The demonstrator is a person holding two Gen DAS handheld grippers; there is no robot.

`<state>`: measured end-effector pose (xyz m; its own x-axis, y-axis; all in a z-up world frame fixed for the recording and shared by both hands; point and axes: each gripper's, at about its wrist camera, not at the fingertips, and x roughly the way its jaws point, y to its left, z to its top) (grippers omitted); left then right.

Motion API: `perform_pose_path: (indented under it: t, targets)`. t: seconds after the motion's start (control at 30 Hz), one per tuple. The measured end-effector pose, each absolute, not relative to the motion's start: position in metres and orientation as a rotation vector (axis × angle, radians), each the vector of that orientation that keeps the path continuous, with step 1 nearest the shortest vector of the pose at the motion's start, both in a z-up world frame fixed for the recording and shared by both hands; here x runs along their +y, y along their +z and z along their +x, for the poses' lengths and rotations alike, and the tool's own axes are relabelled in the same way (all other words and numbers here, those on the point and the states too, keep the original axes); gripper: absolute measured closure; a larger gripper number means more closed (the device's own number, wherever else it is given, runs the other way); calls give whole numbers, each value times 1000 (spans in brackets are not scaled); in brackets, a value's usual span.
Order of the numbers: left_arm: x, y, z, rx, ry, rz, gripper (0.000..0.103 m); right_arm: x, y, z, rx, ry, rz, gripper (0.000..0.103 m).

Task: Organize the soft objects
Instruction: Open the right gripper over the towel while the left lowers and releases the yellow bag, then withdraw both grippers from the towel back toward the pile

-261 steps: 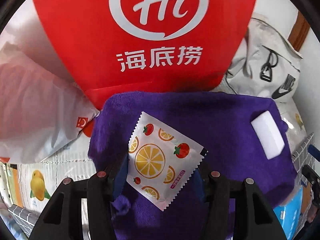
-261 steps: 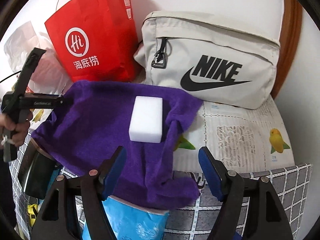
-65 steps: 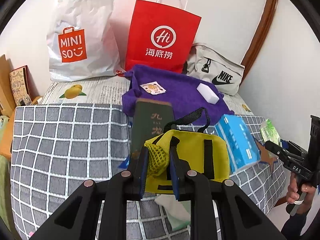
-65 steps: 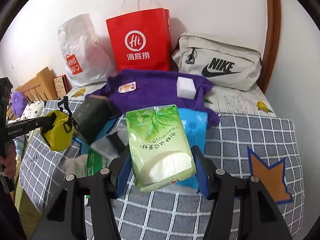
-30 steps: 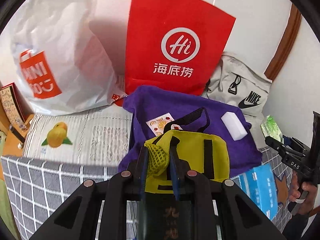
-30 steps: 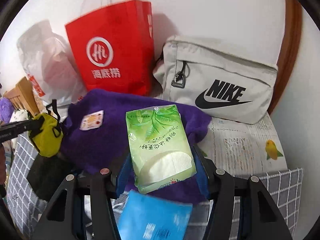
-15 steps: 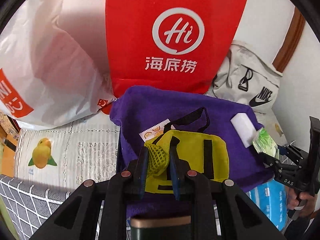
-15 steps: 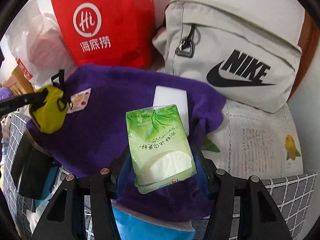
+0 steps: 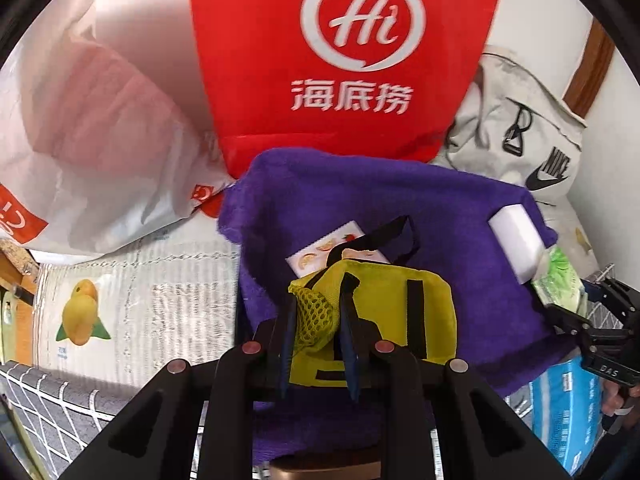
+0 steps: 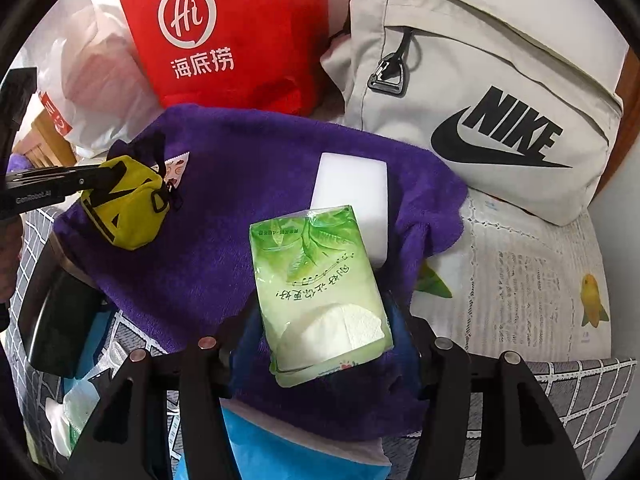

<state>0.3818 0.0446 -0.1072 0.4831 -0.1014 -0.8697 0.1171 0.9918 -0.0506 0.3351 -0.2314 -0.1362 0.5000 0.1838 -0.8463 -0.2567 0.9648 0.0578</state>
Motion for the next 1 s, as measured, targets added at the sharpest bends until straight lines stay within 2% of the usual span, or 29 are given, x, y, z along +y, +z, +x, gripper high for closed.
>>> perform_pose_path:
  t: [0.2, 0.23, 0.27, 0.33, 0.37, 0.4, 0.7, 1.0]
  targets:
    - [42, -113, 382, 1088, -142, 30, 79, -226, -135, 335, 1001, 245, -95, 37]
    - [41, -113, 382, 1091, -147, 31, 78, -228, -133, 335, 994, 236, -73, 32]
    - [40, -114, 382, 1093, -146, 33, 73, -231, -133, 335, 1001, 245, -49, 28]
    - [40, -113, 382, 1096, -127, 40, 58, -234, -131, 333, 997, 248, -30, 28]
    - [40, -112, 382, 1093, -126, 42, 43, -235, -130, 332, 991, 238, -27, 27]
    - [40, -110, 380, 1083, -124, 41, 35, -237, -129, 331, 1005, 233, -34, 27]
    - [48, -82, 354, 1038, -99, 42, 34, -243, -101, 315, 961, 219, 17, 27]
    - [59, -55, 280, 1006, -95, 29, 34, -236, -64, 259, 893, 264, 62, 27]
